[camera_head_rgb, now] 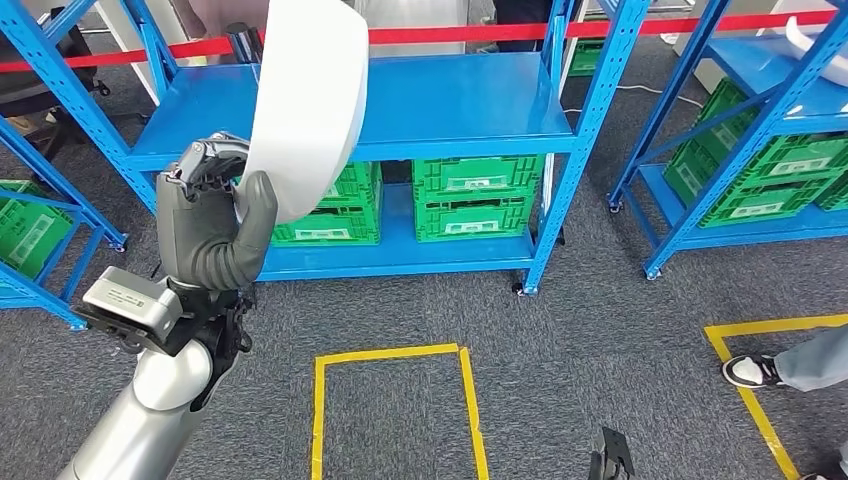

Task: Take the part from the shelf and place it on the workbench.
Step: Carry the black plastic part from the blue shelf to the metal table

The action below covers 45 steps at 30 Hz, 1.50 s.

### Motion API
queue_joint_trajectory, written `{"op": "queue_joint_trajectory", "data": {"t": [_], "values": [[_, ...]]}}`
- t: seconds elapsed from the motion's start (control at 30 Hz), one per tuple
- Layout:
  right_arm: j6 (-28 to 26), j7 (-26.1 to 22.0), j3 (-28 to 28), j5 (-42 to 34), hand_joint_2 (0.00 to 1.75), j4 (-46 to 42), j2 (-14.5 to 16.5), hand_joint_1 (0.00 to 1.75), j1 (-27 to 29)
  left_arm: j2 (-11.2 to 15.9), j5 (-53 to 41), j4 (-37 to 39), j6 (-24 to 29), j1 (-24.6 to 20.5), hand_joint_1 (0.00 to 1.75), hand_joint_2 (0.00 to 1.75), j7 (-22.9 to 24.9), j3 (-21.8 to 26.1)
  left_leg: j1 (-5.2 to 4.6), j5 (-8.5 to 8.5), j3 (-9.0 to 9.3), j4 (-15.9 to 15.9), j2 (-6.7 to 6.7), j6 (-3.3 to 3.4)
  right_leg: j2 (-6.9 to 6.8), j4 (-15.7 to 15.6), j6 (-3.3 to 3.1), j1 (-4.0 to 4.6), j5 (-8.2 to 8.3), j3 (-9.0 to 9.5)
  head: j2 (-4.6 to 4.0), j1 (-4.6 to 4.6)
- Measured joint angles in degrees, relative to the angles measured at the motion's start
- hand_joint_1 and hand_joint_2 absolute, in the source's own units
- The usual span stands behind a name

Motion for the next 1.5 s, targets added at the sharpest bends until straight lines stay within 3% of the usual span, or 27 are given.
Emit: {"op": "queue_joint_trajectory", "data": {"t": [0.07,0.1,0.17,0.23,0.27,0.33,0.4,0.47,0.5,0.57,0.63,0.7,0.77,0.8,0.87,0.93,1.0,1.03,1.1,1.13,1.2,1.27,1.3,1.37,1.4,1.43,1.5], "values": [[0.06,-0.14,-0.01,0.0,0.0,0.01,-0.01,0.0,0.08,-0.01,-0.06,0.26,0.0,-0.14,1.75,1.75,-0.07,0.02,-0.17,0.52,-0.34,-1.17,0.07,0.96,0.03,-0.69,0.85,-0.18,1.32,-0.16,0.0,-0.17],[0.07,-0.14,-0.02,0.0,0.0,0.01,-0.01,0.0,0.18,-0.03,-0.08,0.43,-0.01,-0.19,1.75,1.75,-0.07,0.02,-0.14,1.27,-0.94,-1.33,0.19,1.56,0.1,-0.51,1.18,-0.24,0.82,-0.55,0.0,-0.26],[0.07,-0.1,-0.03,0.0,0.0,0.02,-0.01,0.0,0.34,-0.1,-0.09,0.71,-0.01,-0.22,1.75,1.75,-0.06,0.02,0.0,3.08,-2.55,-1.55,0.4,2.53,0.22,2.72,1.61,-0.34,-3.58,-2.0,0.0,-0.12],[0.06,-0.14,-0.03,0.0,0.0,0.02,-0.04,0.0,0.32,-0.14,-0.11,0.91,-0.02,-0.23,1.75,1.75,-0.05,0.02,-0.15,4.76,-4.6,-1.37,0.49,2.86,0.32,9.99,1.85,-0.27,-9.53,-3.73,0.0,0.17],[0.06,-0.17,-0.03,0.0,0.0,0.02,-0.07,0.0,0.29,-0.14,-0.11,1.03,-0.02,-0.19,1.75,1.75,-0.06,0.02,-0.22,5.56,-5.74,-1.18,0.52,2.9,0.35,13.63,1.93,-0.23,-10.79,-4.15,0.0,0.22],[0.06,-0.18,-0.03,0.0,0.0,0.01,-0.09,0.0,0.29,-0.14,-0.12,1.27,-0.02,-0.13,1.75,1.75,-0.07,0.02,-0.3,6.98,-8.13,-0.56,0.58,2.8,0.38,16.8,1.9,-0.15,-9.23,-2.87,0.0,0.23],[0.06,-0.16,-0.03,0.0,0.0,-0.01,-0.1,0.0,0.23,-0.14,-0.12,1.35,-0.02,-0.13,1.75,1.75,-0.07,0.02,-0.31,8.09,-10.29,0.32,0.59,2.52,0.38,12.01,1.61,-0.1,-7.08,2.32,0.0,0.25],[0.07,-0.17,-0.03,0.0,0.0,-0.05,-0.13,0.0,0.05,-0.14,-0.13,1.28,-0.02,-0.18,1.75,1.75,-0.09,0.04,-0.44,9.02,-11.69,1.13,0.59,1.99,0.42,3.67,1.07,0.18,-8.9,8.48,0.0,0.33],[0.08,-0.18,-0.03,0.0,0.0,-0.07,-0.14,0.0,-0.02,-0.15,-0.13,1.26,-0.02,-0.21,1.75,1.75,-0.1,0.04,-0.48,9.49,-11.98,1.29,0.61,1.68,0.45,0.92,0.76,0.32,-10.1,10.18,0.0,0.39],[0.09,-0.18,-0.04,-0.02,0.0,-0.08,-0.12,0.0,0.03,-0.13,-0.14,1.31,-0.03,-0.23,1.75,1.75,-0.12,0.06,-0.47,10.49,-12.13,0.99,0.64,1.0,0.47,-0.36,0.04,0.46,-10.11,10.27,0.0,0.43],[0.09,-0.23,-0.09,-0.09,0.0,-0.06,-0.1,0.0,0.08,-0.02,-0.13,1.52,-0.03,-0.23,1.75,1.75,-0.11,0.12,-0.33,9.25,-12.82,1.65,0.48,0.26,0.23,-0.53,-0.75,0.26,-8.8,9.23,0.0,0.33],[0.11,-0.35,-0.17,-0.14,0.0,-0.04,-0.09,0.0,0.04,0.09,-0.12,1.72,-0.03,-0.23,1.75,1.75,-0.09,0.26,-0.07,3.75,-14.38,6.11,0.33,-0.46,0.02,-0.62,-1.3,0.07,-7.26,7.62,0.0,0.12],[0.17,-0.49,-0.33,-0.15,0.0,-0.04,-0.09,0.0,0.06,0.13,-0.09,1.88,-0.01,-0.16,1.75,1.75,-0.11,0.46,0.2,-1.13,-15.67,13.44,0.32,-0.93,-0.01,-0.58,-1.4,0.07,-5.77,5.89,0.0,0.01],[0.2,-0.53,-0.4,-0.15,0.0,-0.04,-0.09,0.0,0.08,0.15,-0.05,1.99,0.01,-0.09,1.75,1.75,-0.13,0.54,0.31,-1.52,-15.65,16.19,0.32,-1.05,-0.03,-0.53,-1.33,0.06,-5.06,5.02,0.0,0.0],[0.22,-0.58,-0.44,-0.14,0.0,-0.04,-0.09,0.0,0.11,0.22,0.07,2.19,0.04,0.08,1.75,1.75,-0.15,0.61,0.45,1.05,-13.2,16.41,0.32,-1.04,-0.07,-0.4,-1.07,0.04,-3.71,3.27,0.0,-0.03],[0.25,-0.68,-0.45,-0.15,0.0,-0.04,-0.09,0.0,0.11,0.22,0.13,2.23,0.08,0.1,1.75,1.75,-0.22,0.66,0.46,2.65,-7.09,9.43,0.26,-0.75,-0.06,-0.23,-0.63,0.05,-2.55,1.92,0.0,-0.03],[0.3,-0.77,-0.5,-0.24,0.0,-0.04,-0.09,0.0,0.11,0.09,0.13,2.22,0.08,-0.09,1.75,1.75,-0.36,0.7,0.25,1.21,-1.61,1.6,0.09,-0.2,-0.04,-0.19,-0.01,0.13,-1.45,1.24,0.0,0.01],[0.33,-0.82,-0.54,-0.33,0.0,-0.04,-0.09,0.0,0.12,0.02,0.14,2.26,0.05,-0.18,1.75,1.75,-0.41,0.73,0.06,0.48,-0.46,-0.47,0.02,0.13,-0.04,-0.31,0.35,0.14,-0.86,1.06,0.0,0.02],[0.38,-0.97,-0.66,-0.49,0.0,-0.03,-0.08,0.0,0.25,-0.08,0.15,2.57,-0.06,-0.26,1.75,1.75,-0.46,0.76,-0.08,1.08,-1.13,-1.28,0.1,1.11,-0.03,-0.61,1.16,-0.05,-0.07,0.6,0.0,-0.01],[0.39,-1.06,-0.71,-0.56,0.0,-0.02,-0.08,0.0,0.35,-0.16,0.16,2.75,-0.12,-0.26,1.75,1.75,-0.46,0.76,-0.08,1.72,-1.73,-1.32,0.19,1.69,0.01,-0.14,1.48,-0.16,-0.91,0.14,0.0,0.03],[0.4,-1.26,-0.81,-0.6,0.0,0.0,-0.07,0.0,0.48,-0.4,0.19,3.05,-0.17,-0.3,1.75,1.75,-0.47,0.76,0.0,3.08,-3.18,-1.33,0.37,2.56,0.1,3.93,1.84,-0.28,-5.64,-1.48,0.0,0.19],[0.4,-1.49,-0.89,-0.6,0.0,0.0,-0.07,0.0,0.45,-0.59,0.21,3.23,-0.19,-0.29,1.75,1.75,-0.54,0.76,-0.16,4.27,-4.93,-1.02,0.45,2.88,0.15,11.24,1.98,-0.18,-10.62,-3.33,0.0,0.34],[0.37,-1.6,-0.93,-0.6,0.0,0.0,-0.08,0.0,0.41,-0.67,0.22,3.36,-0.22,-0.25,1.75,1.75,-0.58,0.76,-0.26,4.84,-5.9,-0.77,0.5,2.94,0.17,14.48,1.99,-0.1,-11.39,-3.74,0.0,0.36],[0.25,-1.75,-1.01,-0.63,0.0,0.0,-0.09,0.0,0.4,-0.87,0.23,3.64,-0.36,-0.18,1.75,1.75,-0.7,0.77,-0.38,5.9,-7.94,-0.08,0.56,2.91,0.19,16.25,1.79,0.07,-9.42,-2.22,0.0,0.37],[0.19,-1.77,-1.05,-0.65,0.0,-0.01,-0.09,0.0,0.38,-1.02,0.22,3.73,-0.47,-0.17,1.75,1.75,-0.75,0.79,-0.41,6.35,-8.87,0.3,0.55,2.8,0.2,13.92,1.59,0.16,-7.82,0.12,0.0,0.37],[0.14,-1.79,-1.09,-0.67,0.0,-0.01,-0.09,0.0,0.31,-1.18,0.22,3.75,-0.58,-0.17,1.75,1.75,-0.8,0.83,-0.45,6.75,-9.69,0.67,0.53,2.62,0.21,10.16,1.33,0.27,-7.37,3.05,0.0,0.39],[0.13,-1.95,-1.19,-0.72,0.0,-0.03,-0.08,0.0,0.15,-1.48,0.2,3.73,-0.8,-0.24,1.75,1.75,-0.87,0.94,-0.58,7.57,-10.7,1.15,0.55,2.11,0.29,2.38,0.71,0.59,-8.67,8.27,0.0,0.39]]}}
